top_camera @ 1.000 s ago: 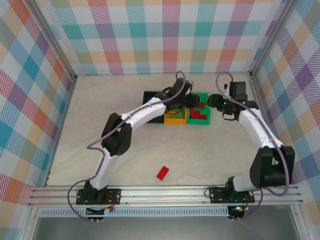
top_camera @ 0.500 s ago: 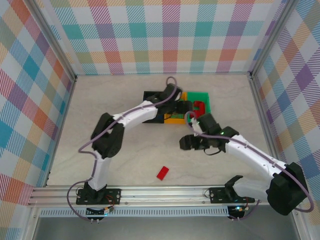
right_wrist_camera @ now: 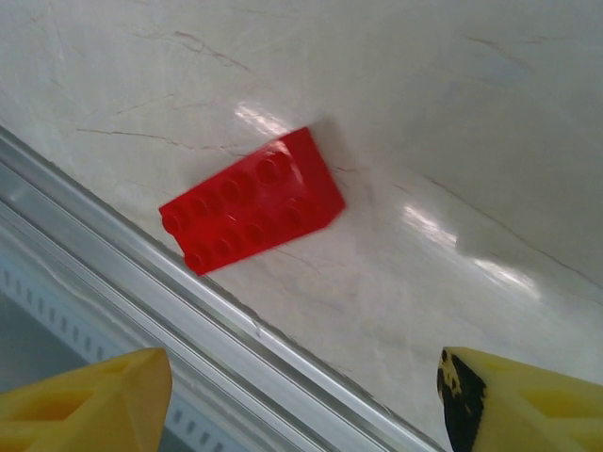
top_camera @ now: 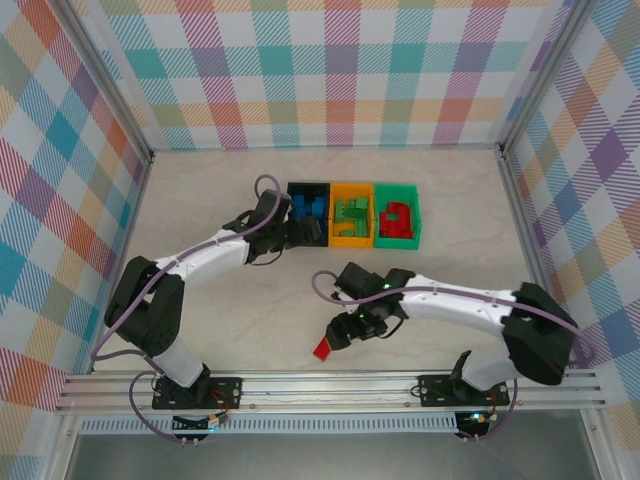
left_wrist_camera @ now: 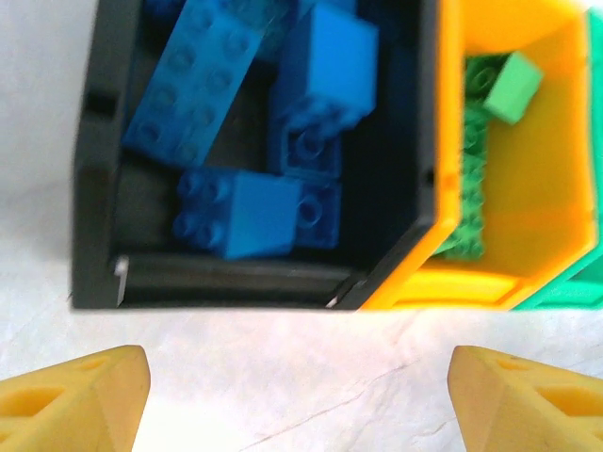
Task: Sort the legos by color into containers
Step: Pick up the lego from the bottom-center of the table.
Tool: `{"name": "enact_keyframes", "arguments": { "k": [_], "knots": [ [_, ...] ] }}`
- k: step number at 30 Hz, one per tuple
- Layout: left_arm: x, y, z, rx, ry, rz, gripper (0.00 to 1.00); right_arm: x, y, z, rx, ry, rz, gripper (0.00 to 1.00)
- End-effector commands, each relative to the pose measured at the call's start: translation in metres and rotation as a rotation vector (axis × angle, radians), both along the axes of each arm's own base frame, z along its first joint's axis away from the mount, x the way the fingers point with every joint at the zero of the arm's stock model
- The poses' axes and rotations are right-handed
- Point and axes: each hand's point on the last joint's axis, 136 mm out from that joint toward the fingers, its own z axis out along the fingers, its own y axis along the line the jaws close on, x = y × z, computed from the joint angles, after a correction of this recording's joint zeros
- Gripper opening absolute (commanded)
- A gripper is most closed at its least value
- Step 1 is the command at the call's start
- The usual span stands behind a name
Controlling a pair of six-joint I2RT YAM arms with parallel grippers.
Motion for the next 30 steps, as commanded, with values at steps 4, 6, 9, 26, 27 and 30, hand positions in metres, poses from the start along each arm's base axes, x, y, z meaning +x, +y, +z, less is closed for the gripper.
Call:
{"name": "enact_keyframes", "arguments": {
  "k": [4,6,9,26,27,30],
  "knots": [
    [-0.015,0.028,0.002,-0.002,-0.017,0.077,0.82,-0.028,0.030,-0.015,-0.090,0.062,0.134,0.77],
    [-0.021,0.035,0.004,0.012,-0.028,0.088,0.82,-0.029,0.033,-0.020,-0.115,0.075,0.146,0.77],
    [-0.028,0.046,0.008,0.032,-0.040,0.105,0.82,-0.021,0.032,-0.029,-0.169,0.051,0.147,0.78],
    [-0.062,0.102,0.022,0.151,-0.062,0.196,0.83,0.028,0.060,-0.047,-0.232,-0.078,0.123,0.73],
    [-0.062,0.104,0.021,0.154,-0.060,0.201,0.83,0.028,0.057,-0.048,-0.243,-0.081,0.123,0.69],
    [-0.064,0.111,0.012,0.169,-0.040,0.219,0.82,0.028,0.048,-0.053,-0.273,-0.089,0.130,0.52]
  ]
}}
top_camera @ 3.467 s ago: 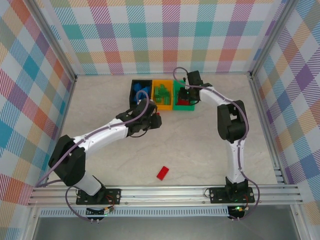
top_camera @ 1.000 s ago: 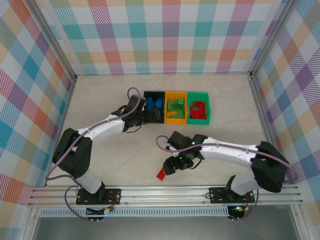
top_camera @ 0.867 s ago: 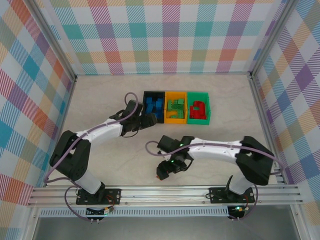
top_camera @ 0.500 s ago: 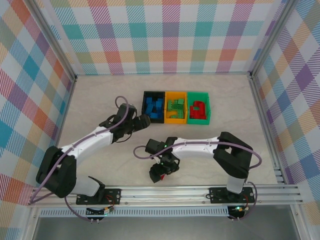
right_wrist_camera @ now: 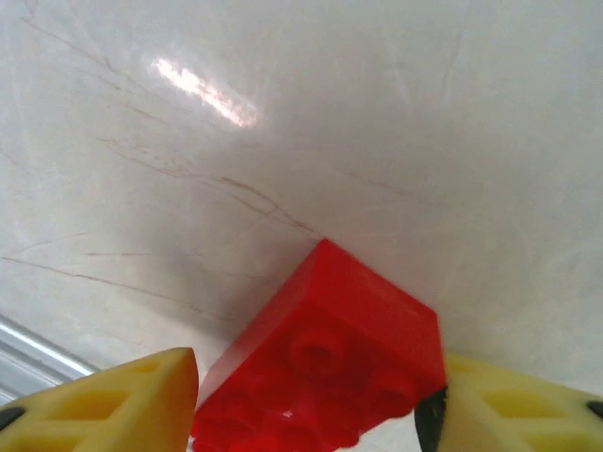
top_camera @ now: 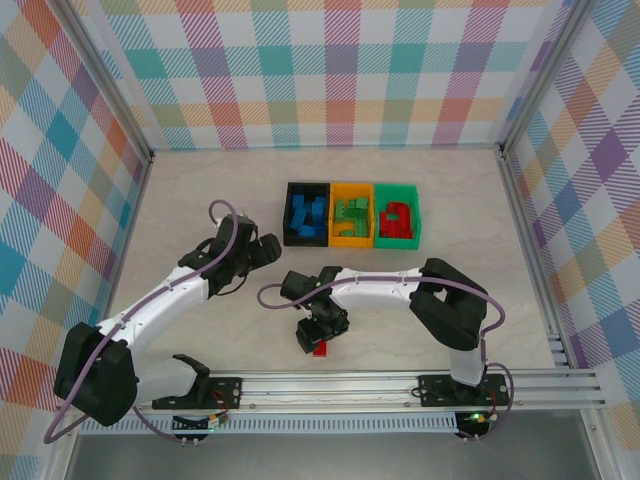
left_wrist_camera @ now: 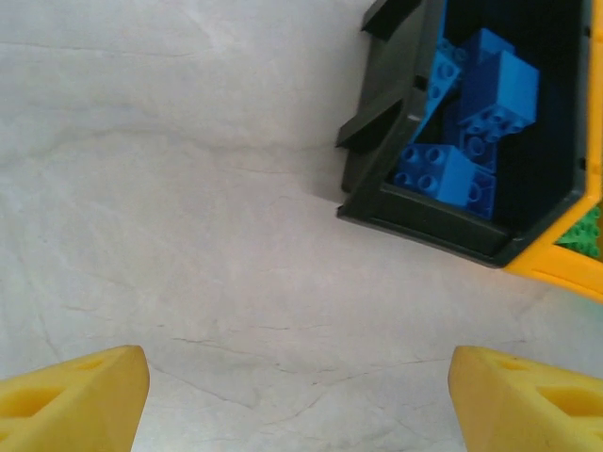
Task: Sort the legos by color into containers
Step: Pick up the lego from the bottom-center of the table, then place the lego in the container.
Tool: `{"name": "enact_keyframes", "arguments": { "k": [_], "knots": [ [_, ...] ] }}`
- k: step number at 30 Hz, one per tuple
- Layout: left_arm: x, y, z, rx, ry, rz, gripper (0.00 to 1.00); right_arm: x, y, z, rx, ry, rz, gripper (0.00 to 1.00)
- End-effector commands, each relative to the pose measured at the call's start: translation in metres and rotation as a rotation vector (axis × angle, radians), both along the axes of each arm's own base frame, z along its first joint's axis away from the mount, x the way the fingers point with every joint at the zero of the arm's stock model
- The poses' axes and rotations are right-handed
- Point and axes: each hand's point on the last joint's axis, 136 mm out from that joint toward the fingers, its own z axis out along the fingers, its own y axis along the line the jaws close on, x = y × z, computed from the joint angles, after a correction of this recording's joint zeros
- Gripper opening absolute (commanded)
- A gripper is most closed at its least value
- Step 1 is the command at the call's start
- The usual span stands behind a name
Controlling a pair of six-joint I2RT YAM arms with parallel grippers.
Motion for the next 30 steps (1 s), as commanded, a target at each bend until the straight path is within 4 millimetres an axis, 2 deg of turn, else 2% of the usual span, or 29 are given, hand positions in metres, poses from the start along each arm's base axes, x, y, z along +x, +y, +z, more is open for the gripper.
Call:
{"name": "enact_keyframes", "arguments": {
  "k": [1,4,7,12,18,23,27,30],
  "knots": [
    [-0.006,0.015,-0.010,0.040,0.027,0.027,0.82,0.009,-0.008,-0.011,-0.043,-0.046,0.012,0.46],
    [-0.009,0.020,-0.016,0.048,0.042,0.037,0.82,0.008,-0.010,-0.013,-0.050,-0.045,0.008,0.33],
    [-0.013,0.028,-0.017,0.061,0.042,0.058,0.82,0.009,-0.009,-0.007,-0.034,-0.054,-0.002,0.25],
    [-0.017,0.044,-0.019,0.080,0.053,0.089,0.82,0.021,-0.010,0.008,0.005,-0.107,-0.029,0.21],
    [-0.019,0.053,-0.014,0.083,0.050,0.108,0.81,0.052,-0.026,0.039,0.099,-0.180,-0.126,0.19],
    [-0.017,0.053,-0.016,0.076,0.056,0.116,0.81,0.095,-0.058,0.073,0.190,-0.259,-0.250,0.18],
    [-0.017,0.053,-0.018,0.071,0.068,0.124,0.81,0.142,-0.095,0.105,0.268,-0.353,-0.377,0.17],
    [-0.016,0.052,-0.018,0.062,0.064,0.123,0.82,0.181,-0.126,0.123,0.288,-0.436,-0.467,0.18]
  ]
}}
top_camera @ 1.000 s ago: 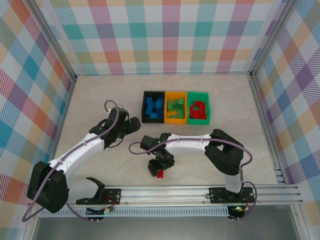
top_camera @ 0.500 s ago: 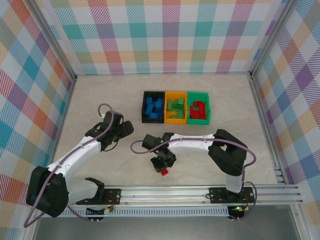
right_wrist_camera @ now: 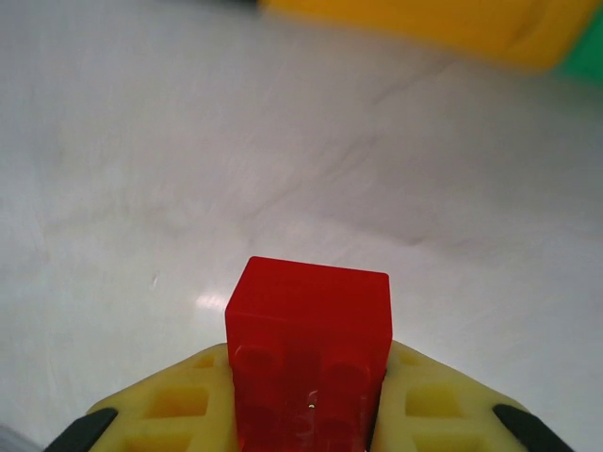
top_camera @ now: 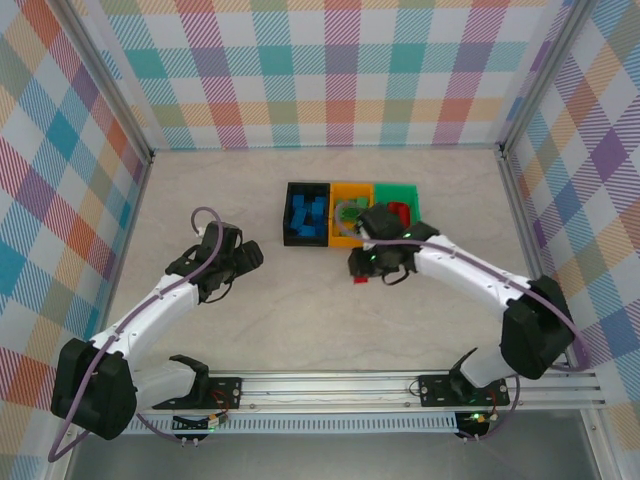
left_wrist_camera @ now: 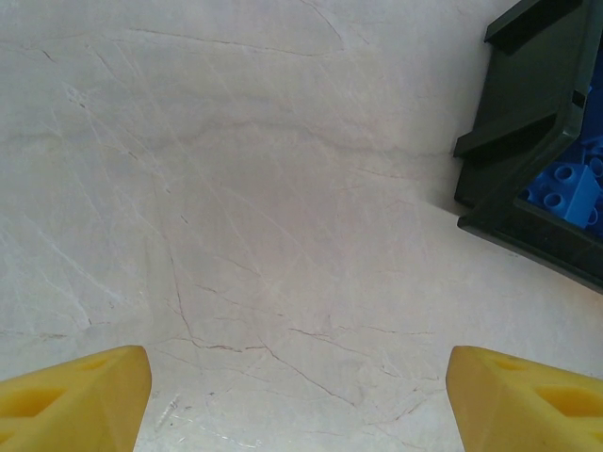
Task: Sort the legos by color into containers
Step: Place the lego in the container, then reset both arms
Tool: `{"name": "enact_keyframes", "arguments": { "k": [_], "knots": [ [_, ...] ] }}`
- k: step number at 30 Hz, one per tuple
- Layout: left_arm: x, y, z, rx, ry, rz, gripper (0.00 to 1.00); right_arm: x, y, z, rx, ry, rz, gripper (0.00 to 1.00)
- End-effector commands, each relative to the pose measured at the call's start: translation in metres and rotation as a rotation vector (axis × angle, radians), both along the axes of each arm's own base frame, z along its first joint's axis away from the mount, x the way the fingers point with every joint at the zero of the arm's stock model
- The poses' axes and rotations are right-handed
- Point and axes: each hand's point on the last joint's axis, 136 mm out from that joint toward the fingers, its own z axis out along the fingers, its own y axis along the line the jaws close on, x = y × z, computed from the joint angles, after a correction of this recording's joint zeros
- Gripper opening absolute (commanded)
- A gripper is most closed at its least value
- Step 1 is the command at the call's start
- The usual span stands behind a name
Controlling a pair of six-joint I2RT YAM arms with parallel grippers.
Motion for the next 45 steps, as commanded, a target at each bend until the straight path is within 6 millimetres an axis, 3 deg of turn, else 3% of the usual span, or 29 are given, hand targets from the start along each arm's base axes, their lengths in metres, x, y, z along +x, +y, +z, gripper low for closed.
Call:
{"name": "enact_keyframes", "arguments": {
  "k": [1,7,11,14,16,17,24,33,35,39,42,45],
  "knots": [
    [-0.003,0.006,-0.004,0.007,0.021,0.021,0.82,0.038,-0.030,0.015,0.008,-0.084,-0.060,0.18],
    [-0.001,0.012,-0.001,0.037,0.022,0.027,0.82,0.116,-0.072,0.030,0.018,-0.186,-0.190,0.20],
    [0.002,0.019,0.008,0.058,-0.009,0.051,0.88,0.164,-0.083,0.031,0.007,-0.219,-0.220,0.23],
    [0.004,0.025,0.017,0.073,-0.031,0.074,0.93,0.193,-0.083,0.030,0.001,-0.220,-0.227,0.44],
    [0.005,0.030,0.022,0.087,-0.040,0.087,0.97,0.201,-0.080,0.034,0.004,-0.219,-0.219,0.61],
    [0.004,0.033,0.026,0.099,-0.044,0.094,0.99,0.203,-0.078,0.037,0.014,-0.226,-0.217,0.65],
    [0.005,0.052,0.041,0.163,-0.095,0.138,1.00,0.181,-0.090,0.061,0.016,-0.333,-0.229,0.71],
    [0.022,0.085,0.064,0.338,-0.307,0.212,0.99,0.121,-0.159,0.092,-0.161,-0.652,-0.383,0.74],
    [0.026,0.089,0.065,0.380,-0.373,0.208,1.00,0.112,-0.185,0.093,-0.230,-0.742,-0.482,0.77],
    [0.035,0.090,0.056,0.464,-0.439,0.165,1.00,0.096,-0.215,0.075,-0.313,-0.818,-0.561,0.88],
    [0.039,0.094,0.044,0.506,-0.431,0.173,1.00,0.090,-0.237,0.056,-0.360,-0.783,-0.648,0.95],
    [0.044,0.096,0.032,0.522,-0.430,0.178,1.00,0.093,-0.246,0.037,-0.390,-0.764,-0.643,0.96]
  ]
}}
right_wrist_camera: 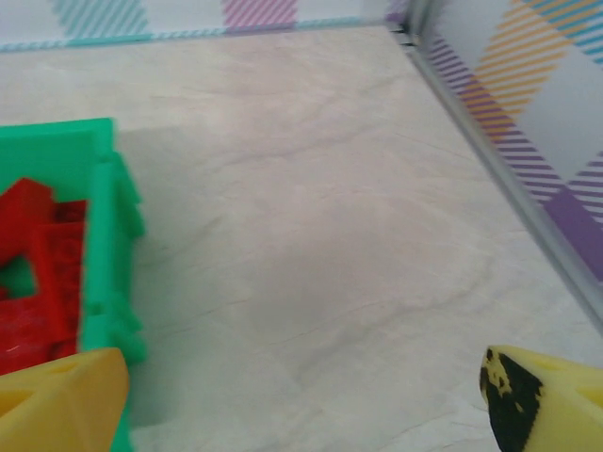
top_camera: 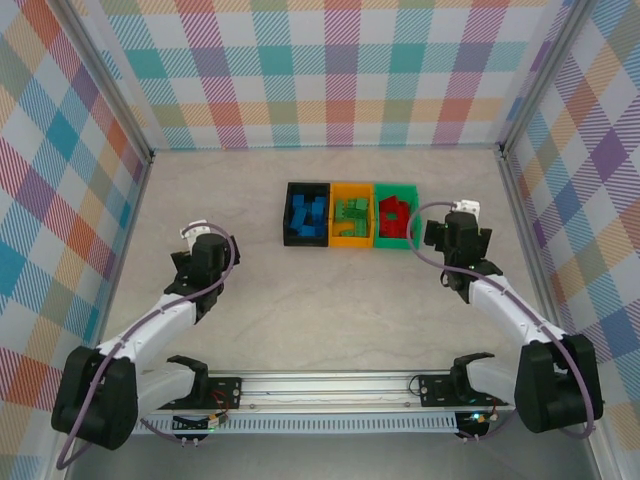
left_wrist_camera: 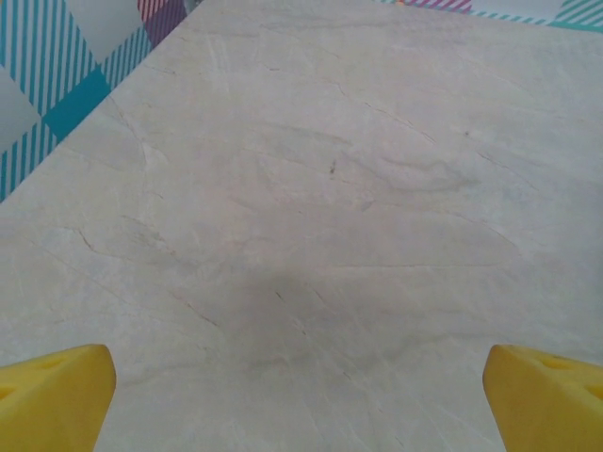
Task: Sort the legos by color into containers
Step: Reset both arms
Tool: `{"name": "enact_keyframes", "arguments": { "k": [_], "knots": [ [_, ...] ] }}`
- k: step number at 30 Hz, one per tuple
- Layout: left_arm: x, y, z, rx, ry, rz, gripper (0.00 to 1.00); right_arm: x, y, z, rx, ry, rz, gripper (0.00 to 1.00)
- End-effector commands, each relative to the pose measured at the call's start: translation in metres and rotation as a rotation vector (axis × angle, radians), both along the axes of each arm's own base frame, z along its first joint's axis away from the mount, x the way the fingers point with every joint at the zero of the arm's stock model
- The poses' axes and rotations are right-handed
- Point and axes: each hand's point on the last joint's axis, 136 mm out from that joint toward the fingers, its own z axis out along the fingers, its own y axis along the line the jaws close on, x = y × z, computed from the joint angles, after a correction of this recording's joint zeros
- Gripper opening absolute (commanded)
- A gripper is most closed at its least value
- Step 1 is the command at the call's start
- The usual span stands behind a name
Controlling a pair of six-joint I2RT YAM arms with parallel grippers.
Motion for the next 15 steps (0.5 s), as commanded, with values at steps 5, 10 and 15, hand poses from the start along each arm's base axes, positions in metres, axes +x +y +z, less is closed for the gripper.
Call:
{"name": "enact_keyframes", "arguments": {
  "k": [5,10,15],
  "knots": [
    [0.031,0.001,-0.005,0.017,-0.136,-0.039,1.00,0.018,-0.002,-0.026,-0.035,-0.073,0.039,0.96],
    [0.048,-0.013,-0.018,0.067,-0.107,-0.150,1.00,0.030,0.011,-0.040,-0.024,-0.098,0.112,0.94],
    [0.052,-0.018,-0.021,0.106,-0.171,-0.211,1.00,0.038,0.018,-0.043,-0.017,-0.185,0.155,0.94]
  ]
}}
